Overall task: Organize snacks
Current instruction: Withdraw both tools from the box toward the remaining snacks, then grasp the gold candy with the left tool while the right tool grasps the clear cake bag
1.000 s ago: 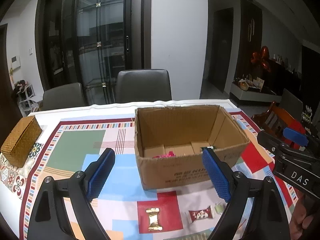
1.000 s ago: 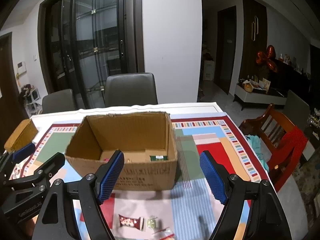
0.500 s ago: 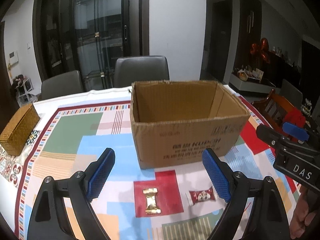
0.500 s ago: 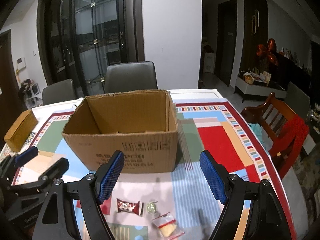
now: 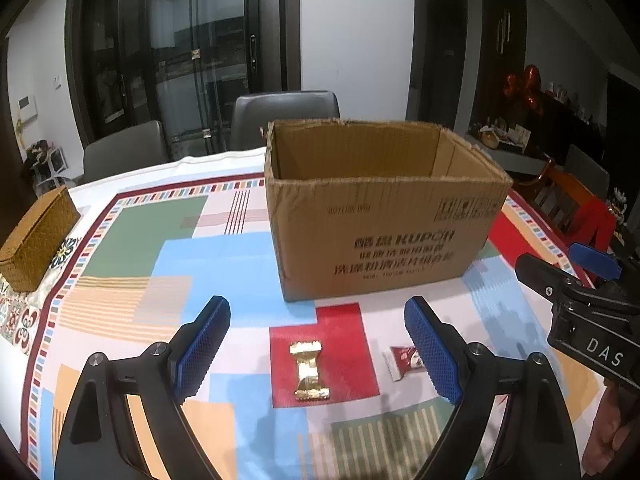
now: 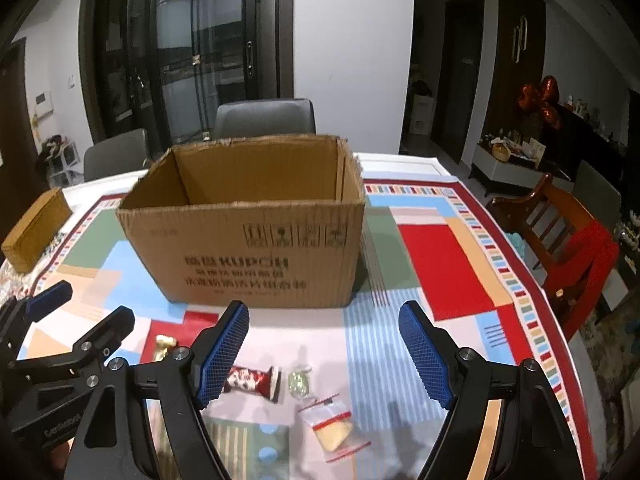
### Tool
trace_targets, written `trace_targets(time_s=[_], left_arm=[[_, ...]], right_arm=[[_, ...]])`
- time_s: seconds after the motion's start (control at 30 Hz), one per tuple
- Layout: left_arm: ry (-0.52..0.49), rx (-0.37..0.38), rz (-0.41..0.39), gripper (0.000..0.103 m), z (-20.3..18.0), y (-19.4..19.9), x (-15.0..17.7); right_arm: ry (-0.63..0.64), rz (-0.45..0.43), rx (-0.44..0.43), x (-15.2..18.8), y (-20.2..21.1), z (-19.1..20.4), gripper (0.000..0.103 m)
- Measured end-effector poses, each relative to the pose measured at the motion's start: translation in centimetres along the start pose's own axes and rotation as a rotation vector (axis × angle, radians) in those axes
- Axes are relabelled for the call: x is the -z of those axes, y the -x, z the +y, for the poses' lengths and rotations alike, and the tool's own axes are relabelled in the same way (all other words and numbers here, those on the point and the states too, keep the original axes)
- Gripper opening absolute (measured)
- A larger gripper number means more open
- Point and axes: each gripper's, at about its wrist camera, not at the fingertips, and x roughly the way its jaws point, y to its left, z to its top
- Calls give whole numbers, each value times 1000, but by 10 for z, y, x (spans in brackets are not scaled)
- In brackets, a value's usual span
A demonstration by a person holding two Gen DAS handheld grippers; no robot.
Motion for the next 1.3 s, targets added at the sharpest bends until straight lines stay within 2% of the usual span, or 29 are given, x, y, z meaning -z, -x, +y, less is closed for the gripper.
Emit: trace_targets(time_s=[0.43, 0.87, 1.2, 1.3], left_arm=[[11, -11, 48, 89, 4, -18, 33], [5, -20, 96, 89, 6, -42, 54], [23, -28, 119, 84, 7, -55, 61], [44, -29, 128, 80, 10, -60, 63]], right_arm=[[20, 71, 11, 33, -23, 7, 72], [32, 151, 57, 69, -42, 1, 72], [17, 205, 59, 84, -52, -1, 72], [18, 221, 57, 90, -54, 1, 72]])
